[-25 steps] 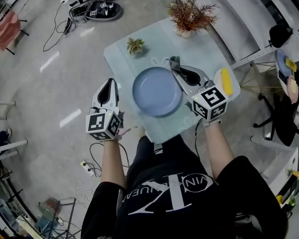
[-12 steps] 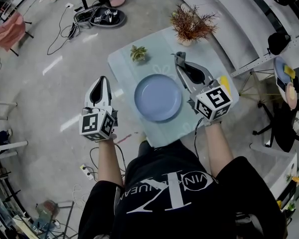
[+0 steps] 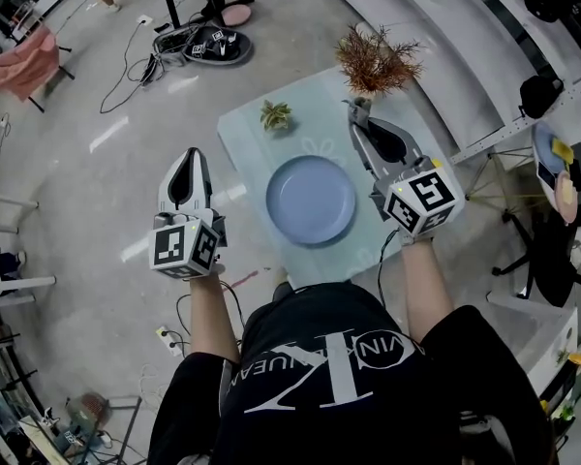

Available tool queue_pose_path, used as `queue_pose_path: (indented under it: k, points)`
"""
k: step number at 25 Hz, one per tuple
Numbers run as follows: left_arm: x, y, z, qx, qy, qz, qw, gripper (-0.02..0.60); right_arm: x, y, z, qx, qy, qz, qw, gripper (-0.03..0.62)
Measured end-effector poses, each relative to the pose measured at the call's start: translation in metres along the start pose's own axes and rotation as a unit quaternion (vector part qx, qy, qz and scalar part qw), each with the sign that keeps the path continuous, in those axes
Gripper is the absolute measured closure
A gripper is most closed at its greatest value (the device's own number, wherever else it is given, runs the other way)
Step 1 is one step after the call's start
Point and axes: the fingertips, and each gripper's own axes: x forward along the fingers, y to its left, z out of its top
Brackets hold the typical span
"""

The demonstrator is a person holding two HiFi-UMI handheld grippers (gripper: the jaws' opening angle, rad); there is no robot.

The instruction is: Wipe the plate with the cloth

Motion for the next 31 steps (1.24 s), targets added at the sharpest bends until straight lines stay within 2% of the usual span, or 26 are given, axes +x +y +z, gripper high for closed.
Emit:
queue_pose_path:
  k: [5, 10, 31]
  points:
    - [-0.004, 0.0, 0.013, 0.01, -0.013, 0.005, 0.9999, 0.581, -0.004, 0.001, 0.007, -0.002, -0.01, -0.002, 1.0, 0.546]
    - [-0.011, -0.006, 0.018, -0.001, -0.021, 0.003, 0.9998, 0.581, -0.01, 0.0, 0.014, -0.005, -0.015, -0.004, 1.0, 0.546]
    - [-0.022, -0.025, 0.015, 0.012, -0.013, 0.01, 0.9998, 0.581, -0.027, -0.002, 0.015, 0.01, -0.03, 0.011, 0.999, 0.546]
